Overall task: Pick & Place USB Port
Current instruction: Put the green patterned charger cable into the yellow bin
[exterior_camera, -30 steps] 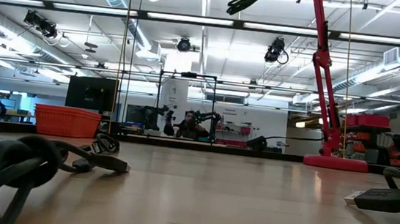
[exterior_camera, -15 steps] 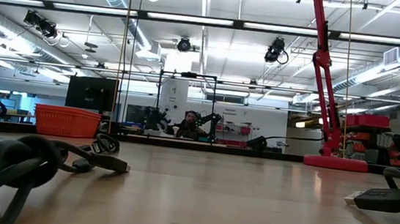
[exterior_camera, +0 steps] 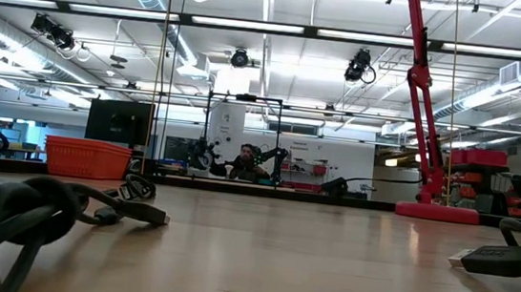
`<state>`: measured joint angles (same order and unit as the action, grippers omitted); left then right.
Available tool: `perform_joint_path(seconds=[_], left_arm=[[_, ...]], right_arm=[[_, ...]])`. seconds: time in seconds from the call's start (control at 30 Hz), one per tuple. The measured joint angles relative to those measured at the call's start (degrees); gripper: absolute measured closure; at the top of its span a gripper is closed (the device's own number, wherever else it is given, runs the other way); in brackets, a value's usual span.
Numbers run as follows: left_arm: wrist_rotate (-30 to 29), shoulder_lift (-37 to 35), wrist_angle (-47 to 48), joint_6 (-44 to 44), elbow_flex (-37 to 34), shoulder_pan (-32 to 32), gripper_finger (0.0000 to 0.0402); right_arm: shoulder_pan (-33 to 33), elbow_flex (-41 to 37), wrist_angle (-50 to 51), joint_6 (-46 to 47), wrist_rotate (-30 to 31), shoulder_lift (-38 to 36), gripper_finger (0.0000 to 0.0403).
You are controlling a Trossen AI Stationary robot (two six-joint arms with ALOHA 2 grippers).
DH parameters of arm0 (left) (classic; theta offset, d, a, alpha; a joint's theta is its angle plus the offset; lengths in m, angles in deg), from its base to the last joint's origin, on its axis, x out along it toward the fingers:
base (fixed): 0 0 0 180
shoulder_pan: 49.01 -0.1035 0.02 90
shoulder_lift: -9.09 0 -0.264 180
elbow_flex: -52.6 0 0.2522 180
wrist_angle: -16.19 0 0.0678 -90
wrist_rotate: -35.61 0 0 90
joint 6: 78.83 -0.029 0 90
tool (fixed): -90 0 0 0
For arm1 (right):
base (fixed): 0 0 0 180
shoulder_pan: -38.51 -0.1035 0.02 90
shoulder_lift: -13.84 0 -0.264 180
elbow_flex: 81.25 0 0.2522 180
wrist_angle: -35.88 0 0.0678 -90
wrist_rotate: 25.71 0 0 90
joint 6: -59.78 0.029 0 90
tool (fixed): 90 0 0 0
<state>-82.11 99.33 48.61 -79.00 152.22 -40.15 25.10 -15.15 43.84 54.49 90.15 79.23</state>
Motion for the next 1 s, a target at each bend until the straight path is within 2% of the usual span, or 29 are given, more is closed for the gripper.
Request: perform_joint_path(seconds=[0.17, 0.37, 0.9, 1.0], left_arm=[[-0.34, 0.0, -0.11, 0.4, 0.0, -0.17, 0.0385], [-0.09, 0.0, 0.09, 0.73, 0.0, -0.25, 0.0385], [0.93, 0.09, -0.37, 0.96, 0.0, -0.3, 0.0385], [1.47, 0.11, -0.68, 0.94, -0.02, -0.3, 0.0385]], right_arm=[[1.87, 0.0, -1.9, -1.47, -1.18, 0.0, 0.0317], [3.31, 0.0, -6.11, -1.8, -8.56, 0.0, 0.0317], [6.51, 0.0, -7.08, -1.72, -9.39, -0.24, 0.0317], [7.19, 0.0, -6.95, -2.07, -10.77, -0.24, 0.0333]])
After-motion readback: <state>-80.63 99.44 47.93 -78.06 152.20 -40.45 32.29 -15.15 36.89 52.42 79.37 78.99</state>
